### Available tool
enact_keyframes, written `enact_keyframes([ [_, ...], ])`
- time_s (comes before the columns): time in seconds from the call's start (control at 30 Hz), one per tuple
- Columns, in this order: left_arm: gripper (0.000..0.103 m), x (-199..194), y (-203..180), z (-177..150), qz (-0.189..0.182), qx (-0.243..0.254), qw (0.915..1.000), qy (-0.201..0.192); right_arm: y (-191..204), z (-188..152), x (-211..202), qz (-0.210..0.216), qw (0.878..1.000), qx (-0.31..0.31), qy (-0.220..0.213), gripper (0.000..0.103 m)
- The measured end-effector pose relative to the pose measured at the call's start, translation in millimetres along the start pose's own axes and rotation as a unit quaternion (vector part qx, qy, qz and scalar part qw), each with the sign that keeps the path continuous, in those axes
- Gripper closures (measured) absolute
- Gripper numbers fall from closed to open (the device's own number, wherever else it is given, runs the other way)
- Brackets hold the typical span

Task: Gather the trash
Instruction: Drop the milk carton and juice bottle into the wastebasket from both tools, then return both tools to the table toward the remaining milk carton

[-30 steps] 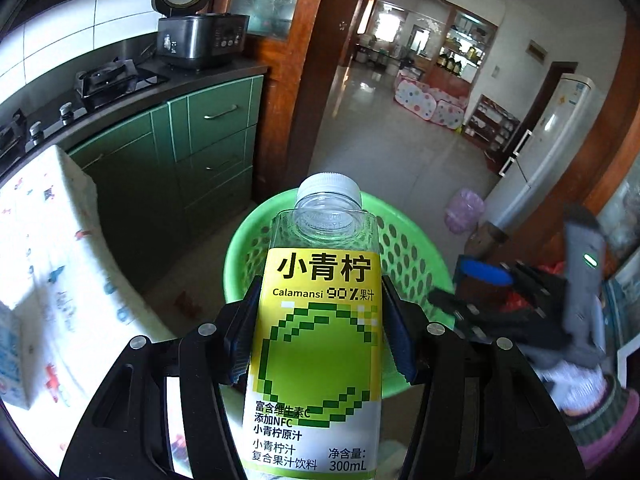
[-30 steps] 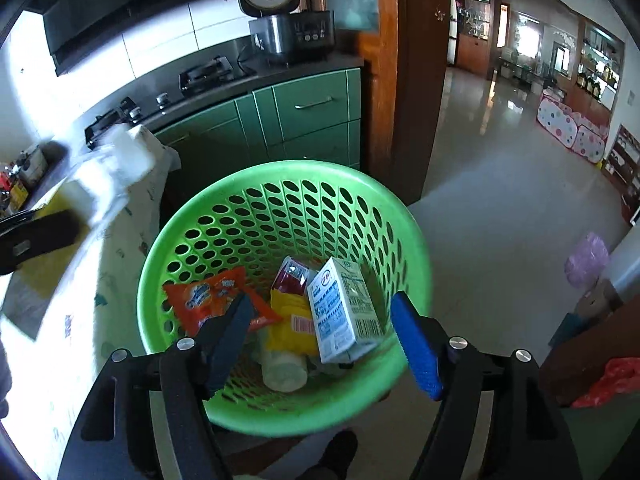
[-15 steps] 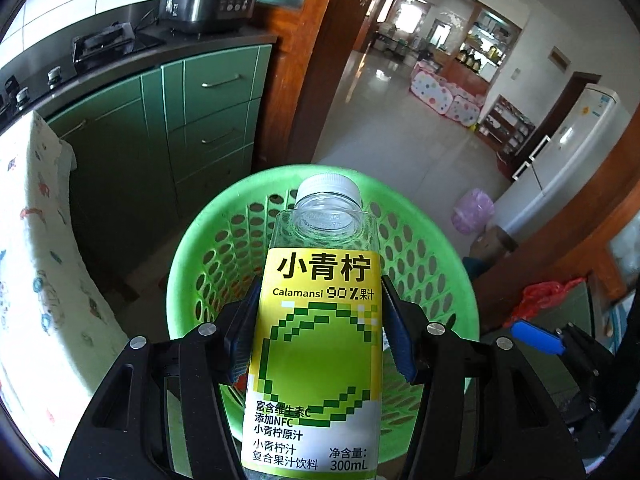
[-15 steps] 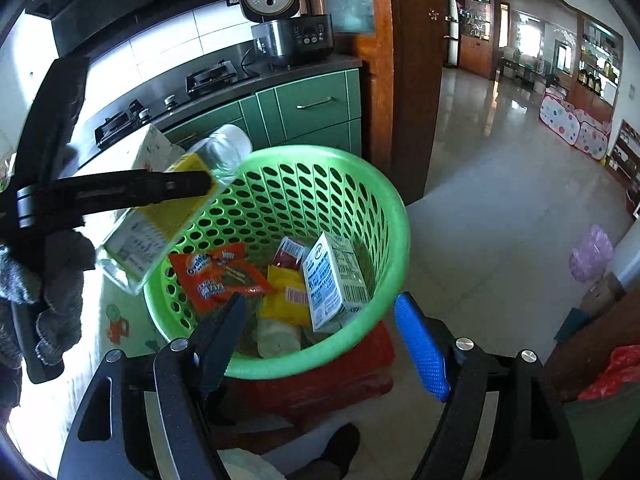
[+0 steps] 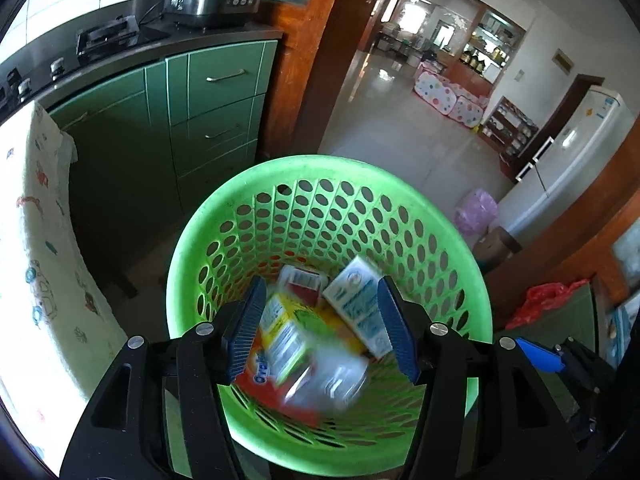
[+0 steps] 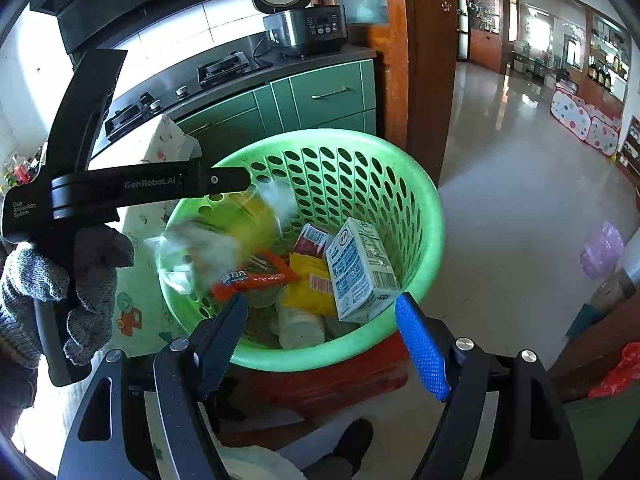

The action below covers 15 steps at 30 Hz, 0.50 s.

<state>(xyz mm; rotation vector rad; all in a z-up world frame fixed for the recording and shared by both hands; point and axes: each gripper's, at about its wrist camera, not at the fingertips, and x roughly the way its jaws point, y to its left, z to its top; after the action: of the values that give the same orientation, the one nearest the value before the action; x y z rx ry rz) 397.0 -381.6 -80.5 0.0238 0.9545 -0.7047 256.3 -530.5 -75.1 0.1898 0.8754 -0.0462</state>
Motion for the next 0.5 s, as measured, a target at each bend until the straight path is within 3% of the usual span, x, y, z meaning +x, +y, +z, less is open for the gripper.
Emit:
enact_keyframes([
  [0.33,0.044,-23,8,-11,0.018,0.006,0.9998,-0.006,8,-5,-6,0.007,1.0,0.003,-0.001,0.029],
  [0.5,0.038,-37,9,-21,0.036,0.015,0.9992,-0.008,13,-11,-12,0.01,1.0,0.005,-0.007,0.026],
])
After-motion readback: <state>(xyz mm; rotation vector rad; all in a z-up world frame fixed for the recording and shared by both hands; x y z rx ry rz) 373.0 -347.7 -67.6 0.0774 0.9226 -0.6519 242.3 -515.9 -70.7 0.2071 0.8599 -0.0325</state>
